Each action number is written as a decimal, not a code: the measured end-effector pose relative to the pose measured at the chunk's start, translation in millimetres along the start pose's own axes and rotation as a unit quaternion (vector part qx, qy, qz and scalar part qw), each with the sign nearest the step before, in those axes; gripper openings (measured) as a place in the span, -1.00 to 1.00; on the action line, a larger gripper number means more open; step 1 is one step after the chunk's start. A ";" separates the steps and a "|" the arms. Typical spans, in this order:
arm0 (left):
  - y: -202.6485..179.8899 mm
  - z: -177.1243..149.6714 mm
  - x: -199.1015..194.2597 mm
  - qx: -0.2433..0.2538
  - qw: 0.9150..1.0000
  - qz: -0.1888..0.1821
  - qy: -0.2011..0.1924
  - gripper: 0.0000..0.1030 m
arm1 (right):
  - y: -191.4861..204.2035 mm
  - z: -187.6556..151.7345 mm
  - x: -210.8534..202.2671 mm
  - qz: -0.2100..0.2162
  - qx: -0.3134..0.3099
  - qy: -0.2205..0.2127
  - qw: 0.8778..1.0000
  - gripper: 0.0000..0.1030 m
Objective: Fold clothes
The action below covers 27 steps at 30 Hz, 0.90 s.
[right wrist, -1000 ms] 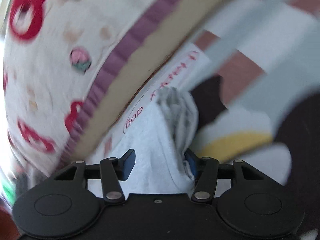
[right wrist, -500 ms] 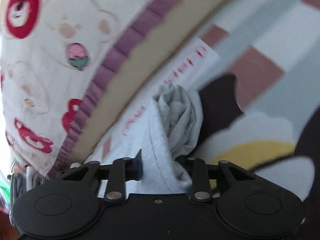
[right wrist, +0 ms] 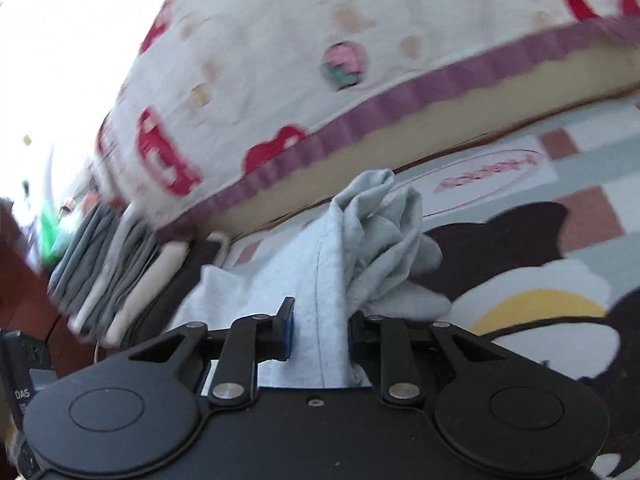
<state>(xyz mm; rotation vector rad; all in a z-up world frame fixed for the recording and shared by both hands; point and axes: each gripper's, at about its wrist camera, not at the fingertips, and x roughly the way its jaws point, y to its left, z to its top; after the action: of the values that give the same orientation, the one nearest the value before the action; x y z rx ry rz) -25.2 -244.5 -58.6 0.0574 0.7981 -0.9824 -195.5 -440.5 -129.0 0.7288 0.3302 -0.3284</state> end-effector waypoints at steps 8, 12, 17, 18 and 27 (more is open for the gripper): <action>33.8 39.5 -88.5 -0.021 0.996 0.062 -0.061 -0.72 | 107.1 53.0 17.4 0.085 -0.150 0.005 0.985 -0.50; 49.9 87.2 -149.8 0.015 0.984 0.127 -0.123 -0.72 | 176.4 101.0 42.7 0.167 -0.196 -0.018 0.966 -0.50; 94.7 143.4 -199.2 0.017 0.958 0.209 -0.196 -0.72 | 261.4 154.0 105.1 0.248 -0.207 -0.008 0.946 -0.51; 106.0 152.4 -202.6 0.003 0.952 0.228 -0.207 -0.72 | 278.3 160.0 118.2 0.254 -0.210 -0.003 0.944 -0.51; 214.5 206.7 -202.7 -0.088 0.918 0.286 -0.261 -0.72 | 416.5 219.1 223.5 0.355 -0.304 0.033 0.884 -0.52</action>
<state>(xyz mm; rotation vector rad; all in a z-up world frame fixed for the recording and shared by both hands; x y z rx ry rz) 196.0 -54.4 153.0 -0.1193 0.3327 -0.3326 211.7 -340.0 180.1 0.1996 0.1913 0.4893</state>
